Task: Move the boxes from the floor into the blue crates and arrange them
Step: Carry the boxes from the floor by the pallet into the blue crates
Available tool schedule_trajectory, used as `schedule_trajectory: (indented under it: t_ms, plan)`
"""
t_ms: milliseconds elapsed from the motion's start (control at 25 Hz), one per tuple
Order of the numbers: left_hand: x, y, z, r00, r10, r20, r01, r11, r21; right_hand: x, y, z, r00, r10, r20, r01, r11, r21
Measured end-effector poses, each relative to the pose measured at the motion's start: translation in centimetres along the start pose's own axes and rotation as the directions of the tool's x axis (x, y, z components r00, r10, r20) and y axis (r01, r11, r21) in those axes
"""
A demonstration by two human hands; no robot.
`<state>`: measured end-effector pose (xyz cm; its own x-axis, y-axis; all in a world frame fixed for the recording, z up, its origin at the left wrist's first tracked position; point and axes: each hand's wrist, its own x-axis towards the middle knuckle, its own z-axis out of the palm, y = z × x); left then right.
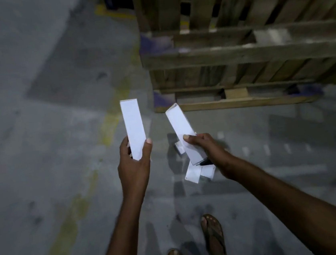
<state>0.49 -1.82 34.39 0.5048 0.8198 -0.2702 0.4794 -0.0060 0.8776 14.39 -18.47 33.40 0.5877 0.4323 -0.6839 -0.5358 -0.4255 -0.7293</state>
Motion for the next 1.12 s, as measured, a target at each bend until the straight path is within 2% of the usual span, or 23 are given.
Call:
schedule_trajectory:
  t_ms: [200, 360, 520, 720, 920, 1040, 1120]
  plan:
    - [-7.6, 13.5, -3.5, 0.973, 0.18, 0.144, -0.179, 0.984, -0.022, -13.9, -7.5, -2.8, 0.994, -0.087, -0.063, 0.096, 0.984, 0.153]
    - [-13.8, 20.8, -5.0, 0.886, 0.361, 0.29, -0.373, 0.928, -0.017, -24.4, -10.2, -6.6, 0.969, -0.166, -0.182, 0.208, 0.947, 0.244]
    - [-20.9, 26.6, -4.5, 0.8, 0.438, 0.41, -0.446, 0.891, -0.081, -34.9, -9.5, -10.8, 0.919, -0.22, -0.328, 0.299, 0.93, 0.212]
    - [-31.2, 31.3, -0.9, 0.643, 0.539, 0.544, -0.54, 0.823, -0.177, -46.3, -6.5, -16.8, 0.803, -0.261, -0.536, 0.402, 0.901, 0.164]
    - [-44.0, 33.7, 3.1, 0.476, 0.609, 0.635, -0.616, 0.746, -0.253, -57.6, -2.4, -22.8, 0.626, -0.275, -0.729, 0.511, 0.851, 0.118]
    - [-52.6, 34.0, 5.7, 0.425, 0.614, 0.665, -0.595, 0.743, -0.305, -65.0, 2.3, -26.9, 0.523, -0.277, -0.806, 0.575, 0.813, 0.094]
    - [-58.5, 33.9, 7.4, 0.393, 0.615, 0.684, -0.565, 0.748, -0.348, -69.8, 5.6, -29.4, 0.492, -0.262, -0.83, 0.584, 0.806, 0.093]
